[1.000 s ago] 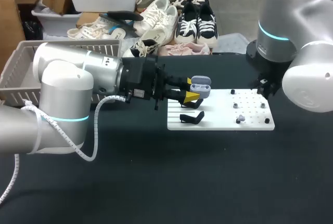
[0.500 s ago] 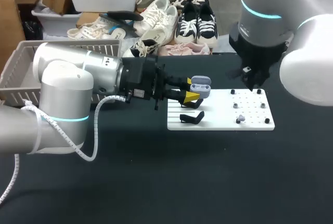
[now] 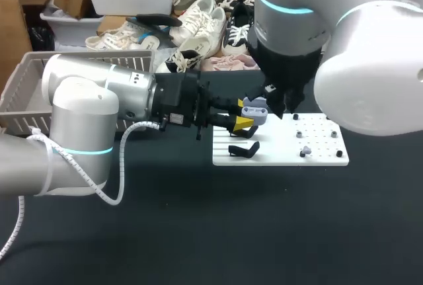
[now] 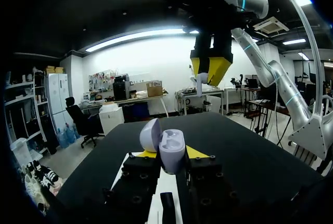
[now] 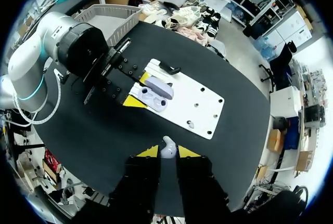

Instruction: Pick up each earbud case from the left stands, insert the matching earbuds, close the lid, and place the case in the box.

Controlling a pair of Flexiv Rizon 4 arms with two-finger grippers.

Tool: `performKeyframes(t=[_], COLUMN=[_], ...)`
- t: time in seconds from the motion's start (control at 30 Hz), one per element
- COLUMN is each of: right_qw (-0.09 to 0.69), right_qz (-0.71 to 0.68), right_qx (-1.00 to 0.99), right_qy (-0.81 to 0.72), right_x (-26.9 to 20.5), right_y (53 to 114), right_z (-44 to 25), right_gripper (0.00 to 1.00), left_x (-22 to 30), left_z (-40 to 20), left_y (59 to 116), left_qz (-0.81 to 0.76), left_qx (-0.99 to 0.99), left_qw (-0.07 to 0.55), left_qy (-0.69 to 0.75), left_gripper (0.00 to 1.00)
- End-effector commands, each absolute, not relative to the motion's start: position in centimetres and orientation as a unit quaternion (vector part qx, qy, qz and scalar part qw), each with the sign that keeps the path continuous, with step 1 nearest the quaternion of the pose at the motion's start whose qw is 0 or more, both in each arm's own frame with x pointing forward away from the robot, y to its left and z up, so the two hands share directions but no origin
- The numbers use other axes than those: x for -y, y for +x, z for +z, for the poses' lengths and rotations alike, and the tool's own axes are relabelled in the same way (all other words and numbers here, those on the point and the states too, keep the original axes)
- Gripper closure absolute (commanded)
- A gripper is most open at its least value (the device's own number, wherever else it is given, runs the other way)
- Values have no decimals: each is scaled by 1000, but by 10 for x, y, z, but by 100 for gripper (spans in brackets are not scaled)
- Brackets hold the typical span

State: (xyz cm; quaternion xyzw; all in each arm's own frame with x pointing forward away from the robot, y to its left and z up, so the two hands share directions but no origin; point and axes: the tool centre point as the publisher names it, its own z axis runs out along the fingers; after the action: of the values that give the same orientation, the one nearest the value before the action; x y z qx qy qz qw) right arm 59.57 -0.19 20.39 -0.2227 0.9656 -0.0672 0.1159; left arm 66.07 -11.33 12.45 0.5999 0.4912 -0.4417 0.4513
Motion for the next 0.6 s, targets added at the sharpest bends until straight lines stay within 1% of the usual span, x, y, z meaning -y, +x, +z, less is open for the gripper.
performKeyframes(t=[0.03,0.37,0.47,0.6], right_qw=[113,113,123,97], right_qz=[-70,-70,-86,-103], right_qx=[-966,-966,-973,-987], right_qy=[-221,-221,-176,-73], right_x=[-1,-1,-13,-12], right_y=[597,597,607,616], right_z=[205,205,206,205], right_gripper=[100,100,100,100], left_x=[114,114,114,114], left_z=[125,125,125,125], left_y=[661,661,661,661], left_qz=[-442,-442,-442,-442], left_qx=[-491,-491,-491,-491], left_qw=[451,451,451,451], left_qy=[600,600,600,600], left_gripper=[100,100,100,100])
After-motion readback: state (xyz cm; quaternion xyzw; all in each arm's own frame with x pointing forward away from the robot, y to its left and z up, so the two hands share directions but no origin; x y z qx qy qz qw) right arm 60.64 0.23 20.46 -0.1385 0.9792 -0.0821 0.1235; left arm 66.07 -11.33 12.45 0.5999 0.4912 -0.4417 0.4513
